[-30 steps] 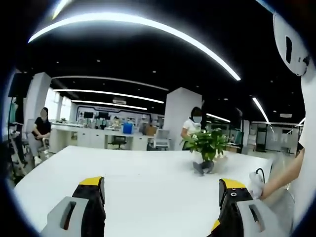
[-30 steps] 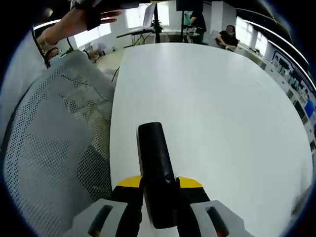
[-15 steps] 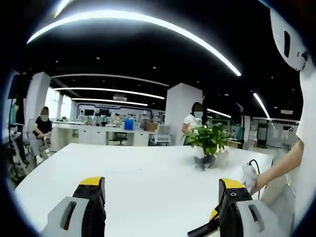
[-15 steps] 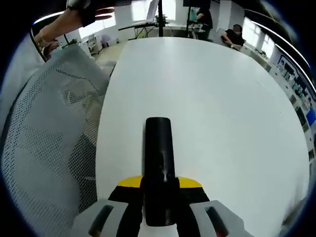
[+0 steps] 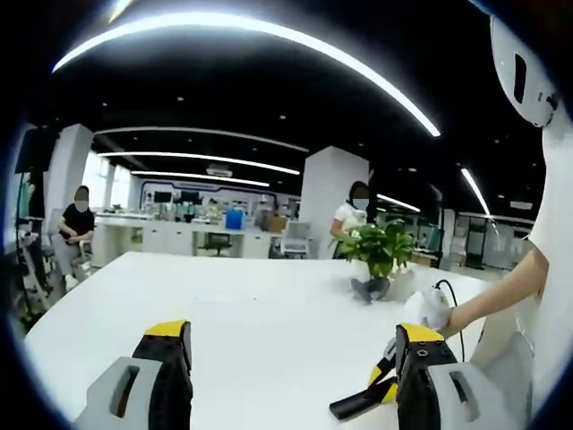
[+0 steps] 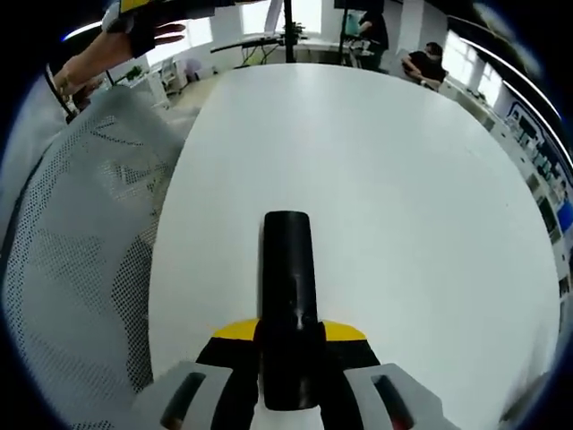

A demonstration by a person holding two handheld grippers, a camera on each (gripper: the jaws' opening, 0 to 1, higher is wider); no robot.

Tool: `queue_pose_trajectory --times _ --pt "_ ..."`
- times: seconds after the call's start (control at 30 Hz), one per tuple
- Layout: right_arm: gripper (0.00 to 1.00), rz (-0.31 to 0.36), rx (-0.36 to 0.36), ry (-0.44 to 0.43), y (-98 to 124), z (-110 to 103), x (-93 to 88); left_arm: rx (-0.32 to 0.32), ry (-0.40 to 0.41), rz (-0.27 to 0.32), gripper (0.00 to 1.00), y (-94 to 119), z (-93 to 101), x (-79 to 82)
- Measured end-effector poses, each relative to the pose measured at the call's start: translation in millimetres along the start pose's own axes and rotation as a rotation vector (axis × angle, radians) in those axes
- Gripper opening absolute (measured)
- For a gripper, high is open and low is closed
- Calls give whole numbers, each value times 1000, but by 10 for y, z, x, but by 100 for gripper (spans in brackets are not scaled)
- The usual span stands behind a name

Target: Press the specified remote control buttons in sequence, fully releasing each button before pressing the next.

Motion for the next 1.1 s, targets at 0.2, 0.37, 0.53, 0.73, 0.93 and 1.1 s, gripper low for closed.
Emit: queue_pose_trajectory --times 0.2,0.37,0.53,0.73,0.93,1.1 --pt "21 -4 -9 -13 12 194 -30 12 9 -17 98 61 -63 -62" --pt "21 -7 2 -19 12 343 -38 25 11 -25 98 73 -88 -77" --pt "21 -28 8 -3 19 527 -44 28 5 -35 98 62 -75 -81" --pt "21 -33 12 -22 24 775 -57 29 13 -36 98 73 -113 -113" --pt "21 -58 13 -20 26 1021 -55 39 13 -45 97 91 -147 -133" --pt "21 -73 17 -13 10 1192 -17 52 18 -43 97 110 -190 -134"
Point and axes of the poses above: the point that each gripper's makers call its tool centre point, and the gripper's own axes: y roughly backward along the fingers, z roughly to its right, x roughly out of its top, the point moved 7 cm from there along y, roughly backward along the fingers, and after that the axes turned 6 degrees about y, right-handed, at the moved point
